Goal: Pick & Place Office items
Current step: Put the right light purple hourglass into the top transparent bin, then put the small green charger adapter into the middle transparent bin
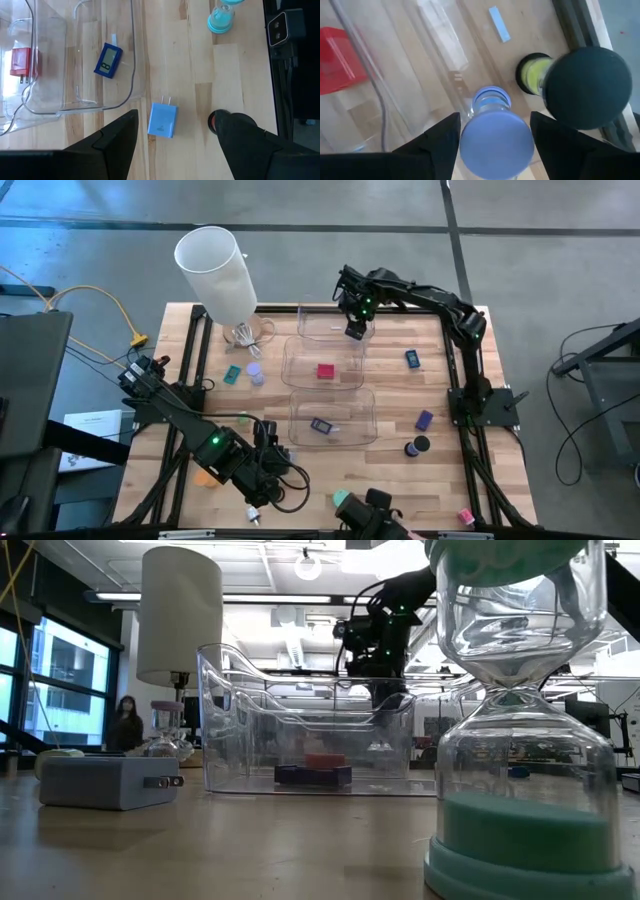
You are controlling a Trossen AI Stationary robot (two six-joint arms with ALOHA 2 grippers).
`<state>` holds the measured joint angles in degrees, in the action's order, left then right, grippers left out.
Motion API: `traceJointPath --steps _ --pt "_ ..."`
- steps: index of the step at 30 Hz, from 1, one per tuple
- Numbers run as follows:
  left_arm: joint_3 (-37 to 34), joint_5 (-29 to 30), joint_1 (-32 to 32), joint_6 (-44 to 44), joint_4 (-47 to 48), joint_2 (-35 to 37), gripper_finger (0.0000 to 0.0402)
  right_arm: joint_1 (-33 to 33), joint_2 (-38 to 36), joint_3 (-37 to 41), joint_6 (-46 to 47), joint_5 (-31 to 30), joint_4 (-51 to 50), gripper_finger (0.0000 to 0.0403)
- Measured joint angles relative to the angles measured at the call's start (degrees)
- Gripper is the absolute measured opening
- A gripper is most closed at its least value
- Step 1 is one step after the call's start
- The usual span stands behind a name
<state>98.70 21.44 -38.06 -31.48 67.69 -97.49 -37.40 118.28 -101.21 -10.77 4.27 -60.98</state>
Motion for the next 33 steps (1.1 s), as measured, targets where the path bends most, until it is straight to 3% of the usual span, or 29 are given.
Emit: traceJointPath --steps 8,23,33 --pt "0.0 0.01 0.0 0.17 0.0 0.0 0.0254 1.01 -0.2 0.0 -0.13 -0.37 0.02 0.023" --pt "0.0 0.01 0.0 0.13 -0.01 0.0 0.0254 4.55 -0.36 0.0 -1.18 -10.3 -0.01 0.0231" --pt "0.0 0.03 0.0 0.24 -0.01 0.0 0.0254 6.02 -5.27 0.02 -2.53 -10.8 1.43 0.0231"
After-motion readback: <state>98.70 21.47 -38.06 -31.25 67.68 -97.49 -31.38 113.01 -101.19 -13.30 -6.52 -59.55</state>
